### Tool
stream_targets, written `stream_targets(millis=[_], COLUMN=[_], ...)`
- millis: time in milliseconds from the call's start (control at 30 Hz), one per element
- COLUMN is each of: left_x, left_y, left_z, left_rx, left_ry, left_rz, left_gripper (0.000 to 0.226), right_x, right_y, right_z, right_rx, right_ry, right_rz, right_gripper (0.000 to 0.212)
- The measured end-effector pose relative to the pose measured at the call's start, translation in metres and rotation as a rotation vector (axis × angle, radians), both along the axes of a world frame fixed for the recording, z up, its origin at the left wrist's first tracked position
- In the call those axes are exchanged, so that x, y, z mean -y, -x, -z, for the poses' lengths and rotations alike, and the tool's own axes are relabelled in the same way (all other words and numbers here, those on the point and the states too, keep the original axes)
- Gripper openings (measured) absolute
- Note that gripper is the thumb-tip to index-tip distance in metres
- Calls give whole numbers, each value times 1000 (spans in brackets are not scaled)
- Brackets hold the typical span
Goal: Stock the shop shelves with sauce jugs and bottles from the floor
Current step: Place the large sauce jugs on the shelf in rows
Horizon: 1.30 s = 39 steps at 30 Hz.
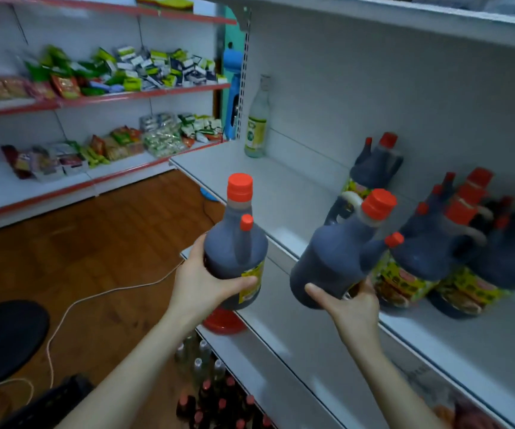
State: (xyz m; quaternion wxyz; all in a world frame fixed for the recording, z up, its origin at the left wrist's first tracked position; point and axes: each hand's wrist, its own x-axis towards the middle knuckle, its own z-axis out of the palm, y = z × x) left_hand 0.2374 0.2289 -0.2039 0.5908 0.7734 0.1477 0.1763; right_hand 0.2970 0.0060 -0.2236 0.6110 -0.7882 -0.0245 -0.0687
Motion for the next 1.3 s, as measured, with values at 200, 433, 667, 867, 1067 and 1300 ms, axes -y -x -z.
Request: stream_targets(millis=[200,433,667,867,1067,1300], left_x=[-22,-44,-54,-55,-52,-51], left_y=[-75,-170,-244,-279,-290,-290], left_z=[-13,-13,-8,0,4,5], left_rx=[6,-36,-65,-23,-16,-16], left_ry=[-87,-135,-109,-144,-129,-123], left_rz=[56,219,375,459,497,498], left_gripper=[96,111,86,82,84,85], right_x=[-15,-38,-60,-73,-74,-56], right_y=[-64,-106,-127,-141,-144,-129], right_z=[-11,1,9,9,15,7], right_rx=[43,-11,-52,-63,-52,-70], right_ry=[62,92,146,157,124,179], right_rz=[51,241,451,541,478,313], right_gripper=[61,70,71,75,91,53])
